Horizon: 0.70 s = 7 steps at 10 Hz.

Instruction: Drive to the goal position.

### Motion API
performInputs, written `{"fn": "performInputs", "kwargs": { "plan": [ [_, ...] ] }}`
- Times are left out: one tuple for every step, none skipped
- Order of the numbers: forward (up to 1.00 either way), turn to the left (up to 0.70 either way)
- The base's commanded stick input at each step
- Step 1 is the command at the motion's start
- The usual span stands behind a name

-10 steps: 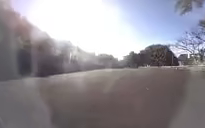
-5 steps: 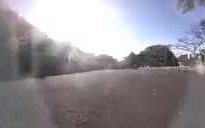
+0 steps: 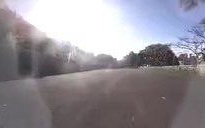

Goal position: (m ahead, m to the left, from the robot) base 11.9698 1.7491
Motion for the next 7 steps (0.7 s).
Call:
{"fn": "performInputs", "kwargs": {
  "plan": [
    [0.70,0.00],
    [0.70,0.00],
    [0.70,0.00],
    [0.70,0.00],
    [0.70,0.00],
    [0.70,0.00],
    [0.70,0.00]
  ]
}}
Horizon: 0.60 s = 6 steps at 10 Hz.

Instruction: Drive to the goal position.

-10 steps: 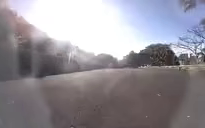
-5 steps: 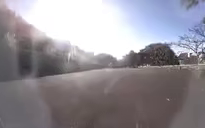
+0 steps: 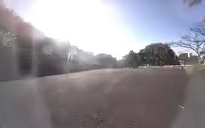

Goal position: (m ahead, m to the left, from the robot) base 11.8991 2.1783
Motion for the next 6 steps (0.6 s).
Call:
{"fn": "performInputs", "kwargs": {
  "plan": [
    [0.70,0.00],
    [0.70,0.00],
    [0.70,0.00],
    [0.70,0.00],
    [0.70,0.00],
    [0.70,0.00]
  ]
}}
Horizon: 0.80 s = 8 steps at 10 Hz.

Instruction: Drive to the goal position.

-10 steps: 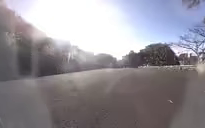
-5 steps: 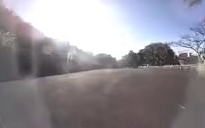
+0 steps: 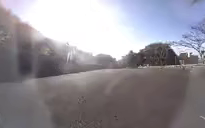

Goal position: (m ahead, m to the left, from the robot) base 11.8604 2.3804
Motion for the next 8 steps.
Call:
{"fn": "performInputs", "kwargs": {
  "plan": [
    [0.70,0.00],
    [0.70,0.00],
    [0.70,0.00],
    [0.70,0.00],
    [0.70,0.00],
    [0.70,0.00],
    [0.70,0.00],
    [0.70,0.00]
  ]
}}
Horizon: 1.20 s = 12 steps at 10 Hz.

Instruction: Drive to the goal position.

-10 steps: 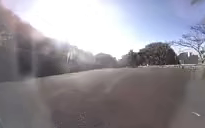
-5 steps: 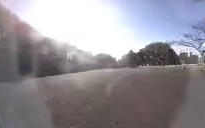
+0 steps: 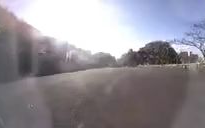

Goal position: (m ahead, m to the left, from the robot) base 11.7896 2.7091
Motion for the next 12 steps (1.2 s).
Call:
{"fn": "performInputs", "kwargs": {
  "plan": [
    [0.70,0.00],
    [0.70,0.00],
    [0.70,0.00],
    [0.70,0.00],
    [0.70,0.00],
    [0.70,0.00],
    [0.70,0.00],
    [0.70,0.00],
    [0.70,0.00],
    [0.70,0.00],
    [0.70,0.00],
    [0.70,0.00]
  ]
}}
